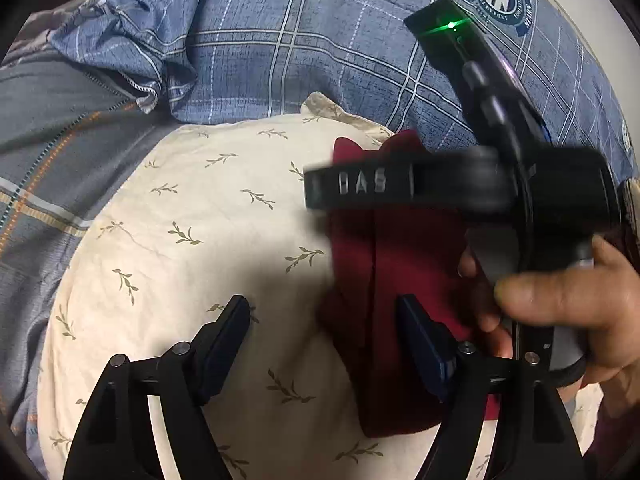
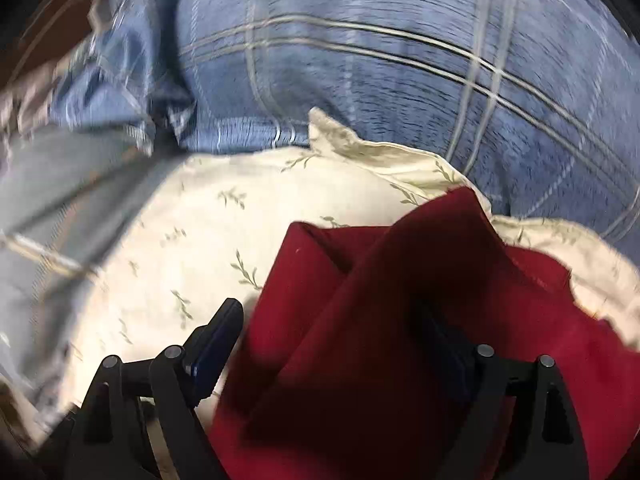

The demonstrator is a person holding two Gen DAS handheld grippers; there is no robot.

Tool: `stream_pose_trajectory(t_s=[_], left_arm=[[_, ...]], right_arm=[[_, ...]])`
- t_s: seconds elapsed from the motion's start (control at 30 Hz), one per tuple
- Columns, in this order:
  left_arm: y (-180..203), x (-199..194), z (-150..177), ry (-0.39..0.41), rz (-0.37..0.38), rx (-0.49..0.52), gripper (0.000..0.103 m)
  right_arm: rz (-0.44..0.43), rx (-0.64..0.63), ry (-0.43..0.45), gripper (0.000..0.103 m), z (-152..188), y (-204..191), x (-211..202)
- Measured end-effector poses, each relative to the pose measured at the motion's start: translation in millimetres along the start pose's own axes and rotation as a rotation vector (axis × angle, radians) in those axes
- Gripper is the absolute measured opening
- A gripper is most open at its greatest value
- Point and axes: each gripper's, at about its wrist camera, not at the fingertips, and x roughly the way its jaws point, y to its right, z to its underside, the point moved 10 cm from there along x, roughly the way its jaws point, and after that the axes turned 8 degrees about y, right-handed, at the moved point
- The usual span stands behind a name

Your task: Fold small clothes

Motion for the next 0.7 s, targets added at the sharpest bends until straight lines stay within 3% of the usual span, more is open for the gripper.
stream_pose_trajectory(t_s=[0.07, 0.1, 0.13, 0.17, 0.33, 0.43, 0.47, 0.53, 0.6, 0.63, 0.67, 0.7], left_arm=[[0, 1, -1, -0.005, 0.021, -0.018, 0.077], [0, 1, -2, -0.006, 0.039, -0.028, 0.077], [1, 2, -3, -0.006, 0.053, -0.035, 0.078], [3, 2, -4, -0.005, 0.068, -0.04, 0.079], [13, 13, -4, -0.012, 0.105, -0.025, 0.079], [21, 18, -7, 0.006, 0.171, -0.059, 0.067], [24, 19, -7, -0.001, 0.209, -0.075, 0.04], [25, 20, -8, -0.009, 0.242, -0.092, 0.033], [29, 13, -11, 0.026, 0.252, -0.053, 0.028], [32, 9, -13, 0.041, 0.26, -0.037, 0.028], [36, 4, -15, 0.059, 0.272, -0.025, 0.027], [40, -1, -16, 0.074, 0.283, -0.014, 0.027]], right_arm=[[0.023, -0.025, 0.033, 0.057, -1, 2, -5], [0.009, -0.019, 0.052, 0.05, -1, 5, -11], [-0.014, -0.008, 0.071, 0.03, -3, 7, -17], [-0.046, 0.015, 0.085, 0.02, -4, 9, -23], [-0.155, 0.156, 0.132, 0.016, -4, 29, -54], [-0.173, 0.185, 0.135, 0.016, -3, 33, -58], [-0.179, 0.19, 0.131, 0.016, -3, 34, -59], [-0.202, 0.21, 0.113, 0.017, 0, 36, -61], [-0.23, 0.25, 0.106, 0.026, 2, 37, -65], [-0.253, 0.279, 0.1, 0.041, 0, 35, -61], [-0.278, 0.311, 0.092, 0.067, 0, 35, -63], [-0.305, 0.334, 0.091, 0.075, -2, 31, -63]])
